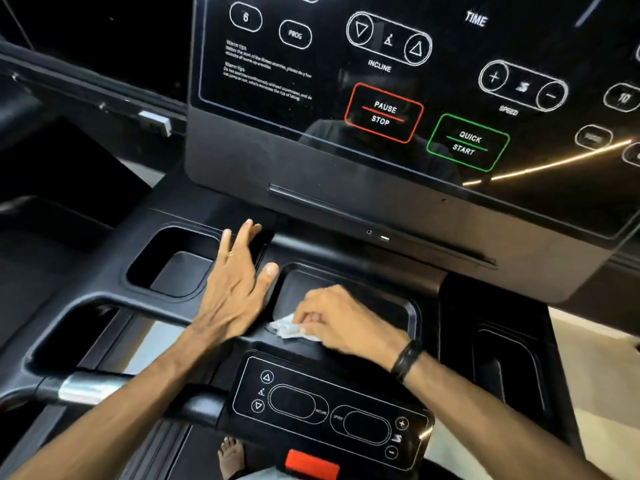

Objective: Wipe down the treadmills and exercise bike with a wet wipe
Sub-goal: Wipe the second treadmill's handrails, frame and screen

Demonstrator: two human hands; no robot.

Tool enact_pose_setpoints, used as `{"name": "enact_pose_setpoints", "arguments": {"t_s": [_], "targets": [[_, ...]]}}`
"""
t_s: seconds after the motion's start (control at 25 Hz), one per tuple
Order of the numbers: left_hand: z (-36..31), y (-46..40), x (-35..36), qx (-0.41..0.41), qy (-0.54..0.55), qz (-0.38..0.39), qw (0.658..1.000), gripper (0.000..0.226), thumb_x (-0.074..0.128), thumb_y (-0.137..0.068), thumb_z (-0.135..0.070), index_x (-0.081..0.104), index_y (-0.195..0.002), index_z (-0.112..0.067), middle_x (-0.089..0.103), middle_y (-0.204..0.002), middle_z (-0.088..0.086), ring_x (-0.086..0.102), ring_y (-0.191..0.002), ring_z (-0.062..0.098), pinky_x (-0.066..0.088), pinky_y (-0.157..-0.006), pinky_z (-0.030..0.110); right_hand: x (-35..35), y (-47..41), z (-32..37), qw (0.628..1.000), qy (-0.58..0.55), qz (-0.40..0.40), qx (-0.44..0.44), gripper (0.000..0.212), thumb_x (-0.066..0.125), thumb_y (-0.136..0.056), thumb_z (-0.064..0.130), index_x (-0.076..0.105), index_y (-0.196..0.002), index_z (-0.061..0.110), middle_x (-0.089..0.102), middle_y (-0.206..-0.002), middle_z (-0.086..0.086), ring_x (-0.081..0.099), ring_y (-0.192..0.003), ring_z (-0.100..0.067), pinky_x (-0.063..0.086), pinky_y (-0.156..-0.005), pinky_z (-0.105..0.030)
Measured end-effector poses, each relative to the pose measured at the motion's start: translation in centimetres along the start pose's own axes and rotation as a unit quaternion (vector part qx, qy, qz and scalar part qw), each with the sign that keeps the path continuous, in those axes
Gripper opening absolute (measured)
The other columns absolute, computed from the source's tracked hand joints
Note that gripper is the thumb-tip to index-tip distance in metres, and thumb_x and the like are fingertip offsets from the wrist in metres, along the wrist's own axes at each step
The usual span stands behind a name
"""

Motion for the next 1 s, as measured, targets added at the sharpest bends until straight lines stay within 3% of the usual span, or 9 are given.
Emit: {"name": "enact_pose_setpoints", "arguments": {"t_s": [0.12, 0.28, 0.4, 0.44, 0.56, 0.72, 0.88, 0.92, 1.0], "targets": [[-0.8, -0.3, -0.3, 0.019, -0.022, 0.000, 1.000, 0.092, 0.019, -0.098, -0.068, 0.015, -0.153, 0.005, 0.039, -0.154, 0.015, 0.027, -0.150, 0.024, -0.003, -0.126, 0.035, -3.1, 1.1, -3.6, 0.991, 0.029, -0.119, 0.061, 0.015, 0.060, -0.085, 0.003, 0.072, -0.080, 0.009, 0.061, -0.077, -0.004, 0.058, -0.067, -0.022, 0.050, -0.067, -0.038], [-1.7, 0.1, 0.0, 0.077, -0.084, 0.025, 0.993, 0.085, 0.021, -0.102, -0.062, 0.018, -0.153, 0.006, 0.035, -0.158, 0.017, 0.025, -0.151, 0.023, -0.002, -0.126, 0.040, 0.4, 3.1, -0.5, 0.998, 0.054, -0.013, -0.026, 0.018, 0.059, -0.091, 0.010, 0.065, -0.075, 0.014, 0.055, -0.075, 0.001, 0.054, -0.068, -0.021, 0.044, -0.062, -0.034], [-2.3, 0.1, 0.4, 0.114, -0.125, 0.054, 0.984, 0.082, 0.020, -0.102, -0.059, 0.022, -0.153, 0.006, 0.034, -0.158, 0.018, 0.018, -0.153, 0.023, 0.000, -0.126, 0.044, -3.6, 2.6, -3.8, 0.982, 0.062, -0.164, 0.077, 0.011, 0.064, -0.085, 0.018, 0.068, -0.075, 0.022, 0.060, -0.074, 0.006, 0.060, -0.070, -0.023, 0.046, -0.058, -0.034], [-2.3, 0.1, 0.5, 0.119, -0.128, 0.056, 0.983, 0.082, 0.019, -0.102, -0.059, 0.024, -0.153, 0.005, 0.035, -0.157, 0.017, 0.017, -0.154, 0.023, 0.001, -0.126, 0.045, -3.8, 2.9, -4.3, 0.980, 0.060, -0.161, 0.096, 0.010, 0.065, -0.083, 0.017, 0.067, -0.075, 0.023, 0.059, -0.075, 0.007, 0.060, -0.070, -0.022, 0.047, -0.057, -0.034], [-2.4, 0.1, 0.6, 0.120, -0.135, 0.067, 0.981, 0.083, 0.017, -0.102, -0.061, 0.026, -0.153, 0.003, 0.036, -0.158, 0.016, 0.014, -0.154, 0.020, 0.001, -0.126, 0.046, -1.2, 5.2, -2.0, 0.997, 0.040, -0.027, 0.059, 0.006, 0.068, -0.085, 0.023, 0.068, -0.084, 0.029, 0.055, -0.078, 0.015, 0.055, -0.072, -0.004, 0.043, -0.061, -0.029], [-2.6, 0.1, 0.8, 0.143, -0.131, 0.085, 0.977, 0.084, 0.019, -0.100, -0.063, 0.024, -0.153, 0.003, 0.035, -0.158, 0.014, 0.015, -0.154, 0.020, 0.002, -0.126, 0.047, -5.1, 7.7, -7.4, 0.959, 0.066, -0.156, 0.229, 0.015, 0.074, -0.082, 0.018, 0.068, -0.080, 0.031, 0.063, -0.081, 0.016, 0.053, -0.066, 0.002, 0.042, -0.062, -0.028], [-2.9, -0.2, 1.2, 0.149, -0.110, 0.098, 0.978, 0.082, 0.020, -0.100, -0.065, 0.033, -0.149, -0.001, 0.045, -0.150, 0.012, 0.035, -0.145, 0.021, 0.010, -0.126, 0.044, -2.8, 10.5, -5.4, 0.975, 0.000, -0.001, 0.221, 0.013, 0.077, -0.081, 0.023, 0.067, -0.080, 0.032, 0.062, -0.076, 0.020, 0.053, -0.065, 0.007, 0.036, -0.058, -0.022], [-2.8, -0.2, 1.4, 0.145, -0.107, 0.101, 0.979, 0.080, 0.020, -0.099, -0.065, 0.035, -0.147, -0.003, 0.048, -0.147, 0.011, 0.040, -0.141, 0.022, 0.012, -0.125, 0.043, -3.2, 11.2, -6.0, 0.967, 0.015, 0.004, 0.253, 0.011, 0.074, -0.082, 0.025, 0.068, -0.081, 0.034, 0.062, -0.075, 0.024, 0.054, -0.065, 0.007, 0.037, -0.059, -0.020], [-2.7, -0.2, 1.3, 0.146, -0.105, 0.099, 0.979, 0.079, 0.019, -0.099, -0.066, 0.040, -0.144, -0.005, 0.052, -0.140, 0.009, 0.047, -0.131, 0.024, 0.017, -0.123, 0.040, -5.9, 11.4, -8.2, 0.938, 0.063, -0.100, 0.327, 0.014, 0.068, -0.083, 0.021, 0.069, -0.078, 0.033, 0.065, -0.073, 0.019, 0.058, -0.066, -0.001, 0.043, -0.062, -0.024]]}}
Point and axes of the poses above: each hand's wrist, its own y-axis away from the middle knuckle, its own x-axis out of the palm, z = x × y, the point moved 6 cm from there along -y, towards the middle knuckle
